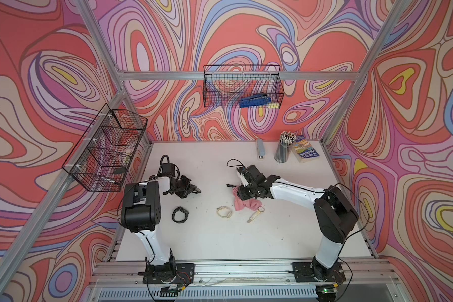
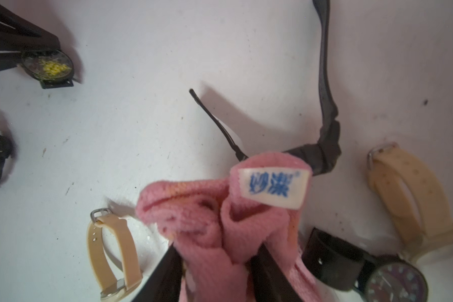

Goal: Wipe the watch dial
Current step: Pick up the watch at the center of the board, then wipe the dirt from the watch dial.

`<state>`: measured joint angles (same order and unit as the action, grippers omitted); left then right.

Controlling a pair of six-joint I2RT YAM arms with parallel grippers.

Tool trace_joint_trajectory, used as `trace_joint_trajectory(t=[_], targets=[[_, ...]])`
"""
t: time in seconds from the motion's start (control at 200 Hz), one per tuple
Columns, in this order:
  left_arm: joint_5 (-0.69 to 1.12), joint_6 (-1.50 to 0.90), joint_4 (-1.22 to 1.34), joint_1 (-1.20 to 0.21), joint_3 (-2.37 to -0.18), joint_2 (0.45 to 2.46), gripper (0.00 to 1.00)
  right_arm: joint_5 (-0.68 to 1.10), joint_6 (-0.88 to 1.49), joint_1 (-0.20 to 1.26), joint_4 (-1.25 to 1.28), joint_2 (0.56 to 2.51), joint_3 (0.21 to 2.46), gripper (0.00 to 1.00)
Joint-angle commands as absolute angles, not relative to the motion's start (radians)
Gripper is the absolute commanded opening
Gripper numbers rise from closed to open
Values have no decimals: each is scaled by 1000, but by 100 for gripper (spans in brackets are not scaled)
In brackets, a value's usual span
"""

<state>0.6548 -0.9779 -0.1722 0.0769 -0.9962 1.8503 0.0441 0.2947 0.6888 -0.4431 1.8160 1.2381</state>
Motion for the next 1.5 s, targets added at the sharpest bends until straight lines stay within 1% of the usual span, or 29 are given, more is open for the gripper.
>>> trace_joint_trajectory(t=[0.0,0.105,0.26,0.451,0.556,0.601,0.681,0.736,0.806,0.841,0.891,1.007,1.107,1.262,1.372,1.497], targets=[[692,-943,-6,24,-974,1821,0,-26,291,685,-522,1820,1298,49],[680,-962,79,-21,-956,1824,0,-43,303,686,-579,1845,1335,53],[649,-1002,211,-84,-935,1852,0,-1,341,686,-597,1890,1367,56],[624,-1031,333,-142,-891,1878,0,-3,360,687,-673,2018,1452,56],[623,-1027,374,-151,-863,1880,0,16,362,693,-660,2051,1465,55],[626,-1019,376,-155,-858,1883,0,27,364,694,-663,2068,1472,53],[624,-1009,393,-163,-844,1881,0,53,357,693,-684,2103,1495,42],[624,-1014,422,-168,-829,1881,0,65,357,694,-681,2111,1493,30],[626,-1022,457,-174,-812,1882,0,66,360,694,-670,2100,1481,13],[628,-1020,457,-175,-810,1885,0,61,360,693,-660,2086,1472,7],[635,-1015,465,-178,-806,1891,0,64,357,693,-639,2059,1468,1],[632,-1005,463,-183,-795,1897,0,102,348,696,-592,2005,1493,0],[629,-1003,471,-187,-782,1901,0,137,343,706,-573,2012,1565,0],[625,-1003,480,-190,-769,1907,0,192,351,714,-564,2105,1679,0],[623,-1001,482,-192,-763,1913,0,216,359,718,-529,2153,1718,0],[617,-1006,482,-193,-761,1918,0,234,357,723,-564,2239,1785,0]])
